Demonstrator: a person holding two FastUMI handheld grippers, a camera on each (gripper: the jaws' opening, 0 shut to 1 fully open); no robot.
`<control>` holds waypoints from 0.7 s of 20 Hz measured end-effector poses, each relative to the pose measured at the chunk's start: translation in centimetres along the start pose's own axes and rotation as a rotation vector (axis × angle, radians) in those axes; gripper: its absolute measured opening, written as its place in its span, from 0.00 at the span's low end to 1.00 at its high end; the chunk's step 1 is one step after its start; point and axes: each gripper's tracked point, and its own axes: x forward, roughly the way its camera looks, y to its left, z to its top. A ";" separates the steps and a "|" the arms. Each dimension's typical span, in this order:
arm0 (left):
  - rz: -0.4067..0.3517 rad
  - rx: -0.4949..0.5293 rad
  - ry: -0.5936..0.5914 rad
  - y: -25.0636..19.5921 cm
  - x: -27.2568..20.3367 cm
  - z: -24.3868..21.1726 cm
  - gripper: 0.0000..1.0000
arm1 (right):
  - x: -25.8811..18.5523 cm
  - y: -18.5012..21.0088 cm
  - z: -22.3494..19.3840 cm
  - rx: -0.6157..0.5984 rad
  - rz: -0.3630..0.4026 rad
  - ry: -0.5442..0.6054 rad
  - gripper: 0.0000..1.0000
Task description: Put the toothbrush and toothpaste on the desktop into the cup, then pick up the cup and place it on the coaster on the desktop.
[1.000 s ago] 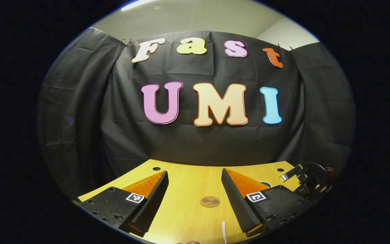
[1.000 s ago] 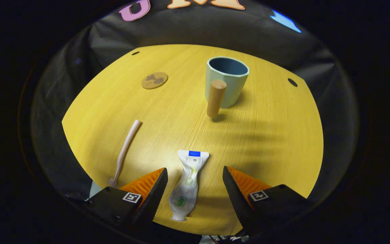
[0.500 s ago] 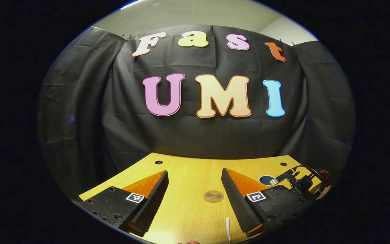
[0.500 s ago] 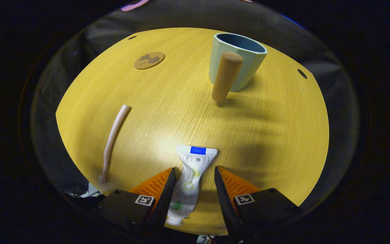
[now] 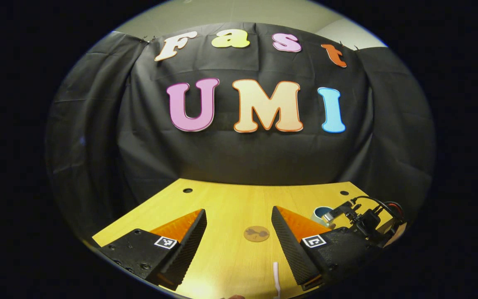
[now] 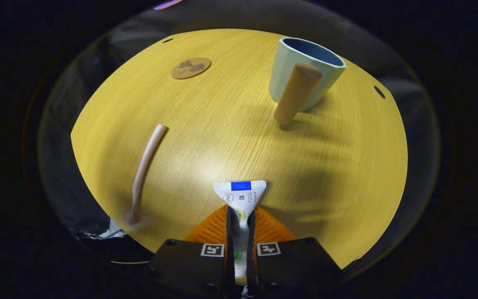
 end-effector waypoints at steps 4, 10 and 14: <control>-0.118 -0.043 0.205 -3.2 1.0 -6.3 0.93 | -0.1 0.0 0.2 -0.019 -0.005 -0.021 0.14; -0.196 -0.059 0.458 -5.8 0.9 -13.4 0.94 | -0.1 0.0 0.2 -0.009 -0.006 -0.039 0.11; -0.215 -0.089 0.667 -6.9 0.6 -18.1 0.94 | -0.1 0.0 0.3 0.007 -0.008 -0.054 0.12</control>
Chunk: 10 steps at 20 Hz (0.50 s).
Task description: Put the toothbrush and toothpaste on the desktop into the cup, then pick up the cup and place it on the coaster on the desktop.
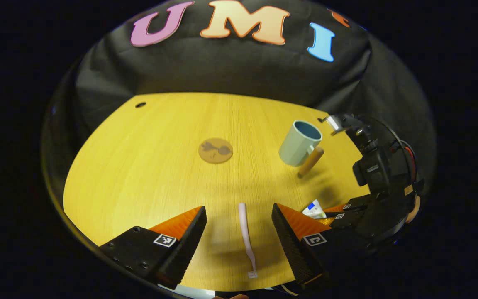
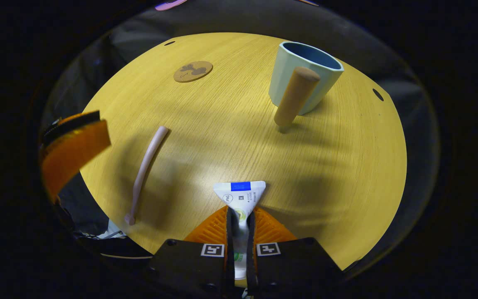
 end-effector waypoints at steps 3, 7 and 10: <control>0.011 -0.045 0.114 0.3 1.4 -1.8 0.95 | 0.0 0.0 0.0 -0.001 0.000 -0.012 0.14; 0.029 -0.050 0.232 0.5 2.5 -3.7 0.96 | 0.0 0.0 0.1 0.003 0.006 -0.026 0.14; 0.044 -0.029 0.295 0.3 2.9 -4.7 0.96 | 0.0 0.0 0.1 -0.005 0.009 -0.031 0.14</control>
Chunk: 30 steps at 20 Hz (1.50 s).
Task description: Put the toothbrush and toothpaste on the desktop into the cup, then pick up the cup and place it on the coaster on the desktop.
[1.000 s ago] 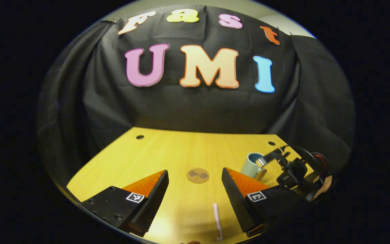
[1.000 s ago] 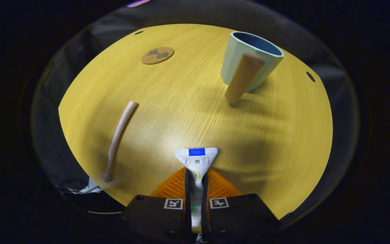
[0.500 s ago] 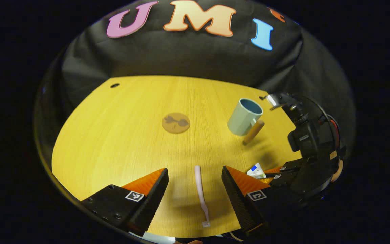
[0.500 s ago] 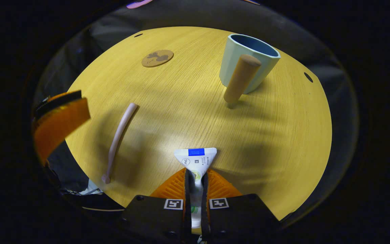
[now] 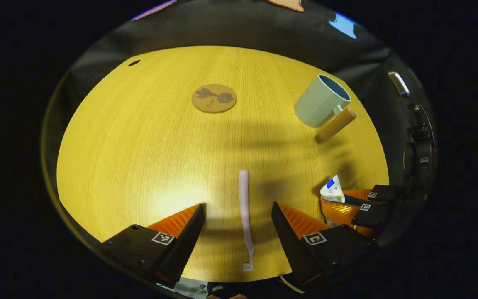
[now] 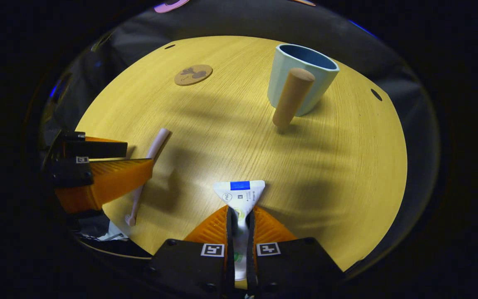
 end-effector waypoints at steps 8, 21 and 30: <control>0.108 0.069 0.129 1.0 0.9 -1.3 0.90 | 0.0 0.0 0.0 -0.006 0.008 -0.004 0.14; 0.114 0.109 0.064 1.7 1.3 0.3 0.05 | 0.0 0.0 0.1 -0.019 0.016 -0.004 0.14; 0.092 0.176 0.049 1.5 1.3 0.3 0.00 | 0.0 0.0 0.2 -0.056 0.007 -0.018 0.11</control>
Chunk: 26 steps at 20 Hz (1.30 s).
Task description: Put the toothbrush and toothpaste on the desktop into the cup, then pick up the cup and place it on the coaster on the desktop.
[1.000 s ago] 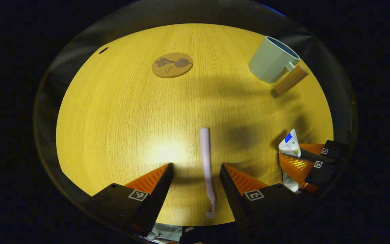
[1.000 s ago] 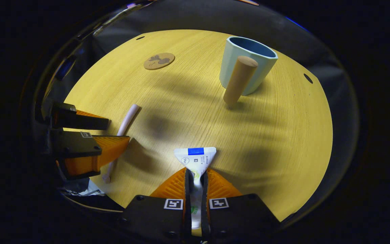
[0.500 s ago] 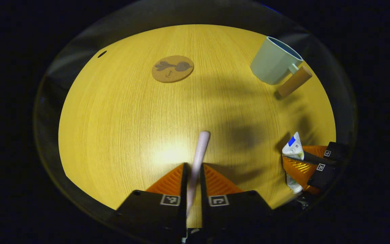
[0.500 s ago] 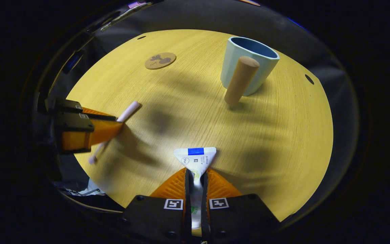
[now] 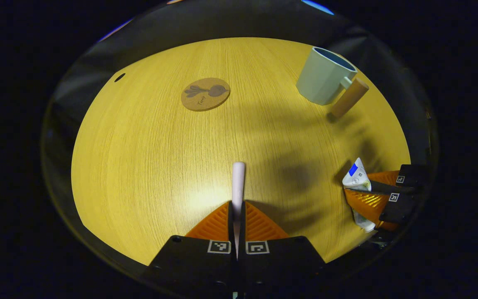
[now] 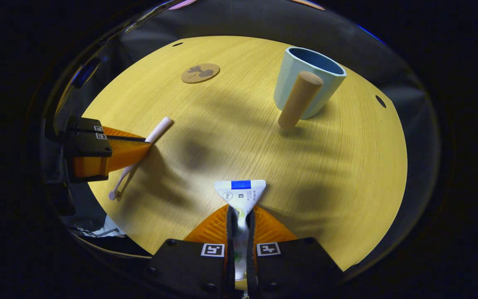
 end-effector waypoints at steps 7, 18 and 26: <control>-0.023 -0.043 -0.042 0.5 -0.4 -0.7 0.00 | -0.8 -0.3 1.1 0.078 0.032 -0.063 0.13; -0.034 -0.095 -0.120 1.5 -5.0 -1.5 0.00 | -8.0 -1.3 7.1 0.183 0.085 -0.331 0.13; -0.074 -0.154 -0.192 0.8 -7.7 0.0 0.00 | -14.2 -5.1 16.8 0.307 0.109 -0.648 0.13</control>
